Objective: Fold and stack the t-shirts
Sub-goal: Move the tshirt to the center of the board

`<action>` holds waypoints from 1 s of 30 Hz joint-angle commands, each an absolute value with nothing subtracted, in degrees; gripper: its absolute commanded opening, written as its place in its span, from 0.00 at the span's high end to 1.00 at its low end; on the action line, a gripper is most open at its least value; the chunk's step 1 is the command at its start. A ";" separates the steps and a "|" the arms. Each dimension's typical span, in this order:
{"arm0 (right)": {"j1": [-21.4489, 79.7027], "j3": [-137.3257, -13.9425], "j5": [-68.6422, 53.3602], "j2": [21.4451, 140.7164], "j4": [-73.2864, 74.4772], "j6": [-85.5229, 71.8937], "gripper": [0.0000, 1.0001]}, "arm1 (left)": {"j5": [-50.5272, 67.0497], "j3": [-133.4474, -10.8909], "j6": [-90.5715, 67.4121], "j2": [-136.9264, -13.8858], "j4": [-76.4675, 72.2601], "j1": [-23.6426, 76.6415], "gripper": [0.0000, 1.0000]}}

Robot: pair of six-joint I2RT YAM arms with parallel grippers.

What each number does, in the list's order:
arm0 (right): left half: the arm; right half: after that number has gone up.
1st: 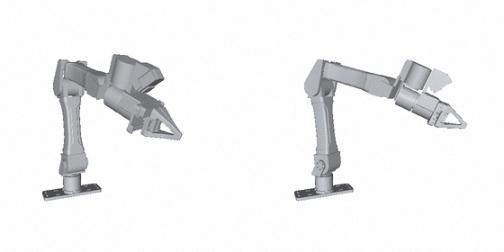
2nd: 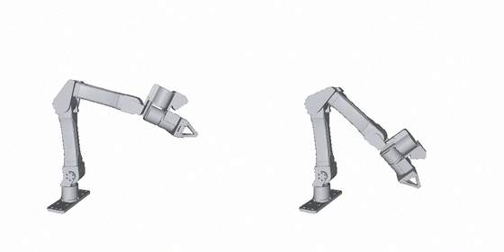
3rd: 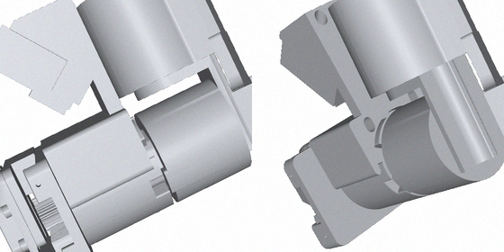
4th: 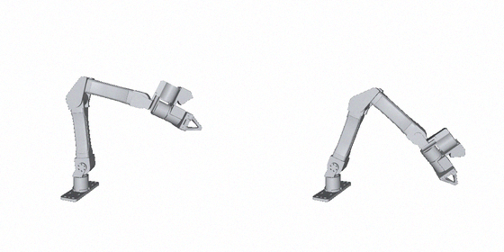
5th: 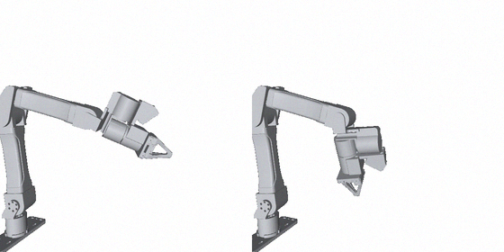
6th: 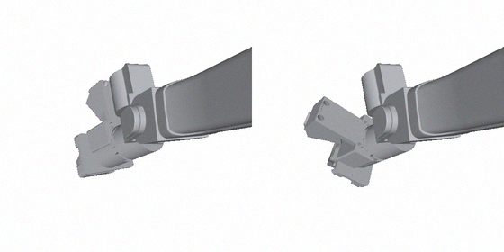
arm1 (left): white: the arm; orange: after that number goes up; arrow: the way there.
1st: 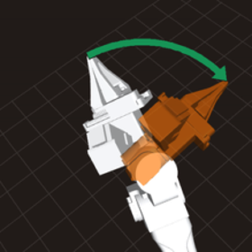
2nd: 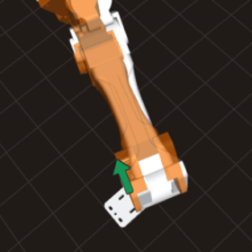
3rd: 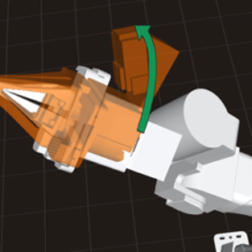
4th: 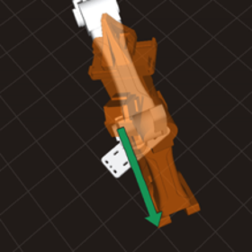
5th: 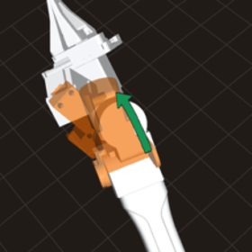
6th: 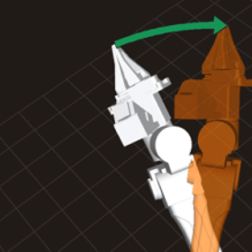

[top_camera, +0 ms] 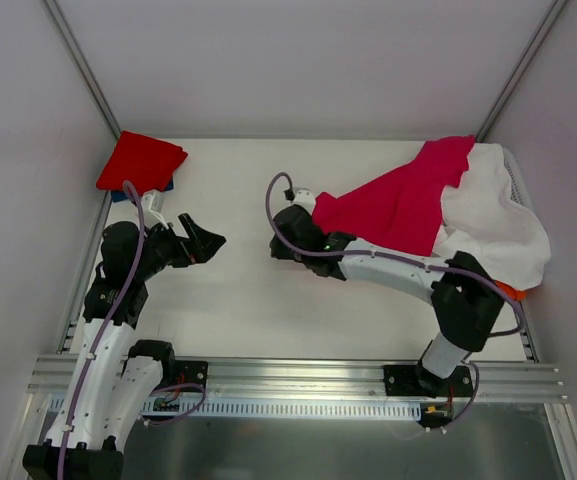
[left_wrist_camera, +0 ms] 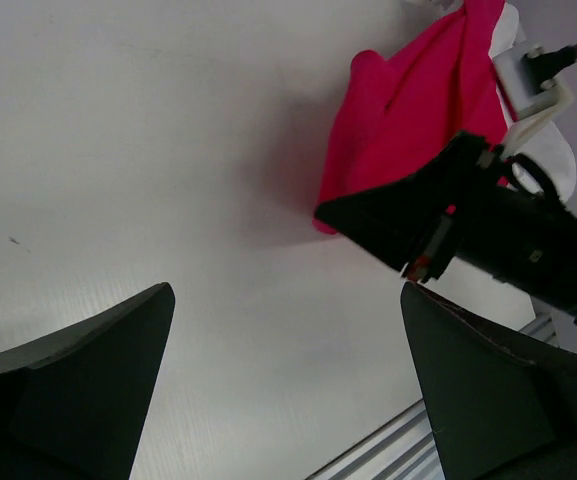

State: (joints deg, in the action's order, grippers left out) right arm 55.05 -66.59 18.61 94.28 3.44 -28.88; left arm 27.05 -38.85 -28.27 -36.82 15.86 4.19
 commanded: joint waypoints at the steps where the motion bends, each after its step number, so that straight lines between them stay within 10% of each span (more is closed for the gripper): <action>1: 57.39 -72.50 17.86 99.48 2.63 -30.14 1.00 | 23.73 -40.25 -26.28 -35.77 16.61 4.48 0.01; 27: 66.19 -109.38 15.67 119.77 7.47 -6.24 0.99 | 6.24 -40.52 -26.37 -25.93 20.21 4.22 0.01; 29: 64.43 -114.41 12.58 123.29 7.56 -5.37 0.84 | 6.24 -40.69 -26.46 -26.19 20.48 4.13 0.01; 30: 63.90 -120.52 11.96 127.49 7.99 -4.67 0.40 | 6.24 -40.61 -26.46 -26.10 20.57 4.22 0.01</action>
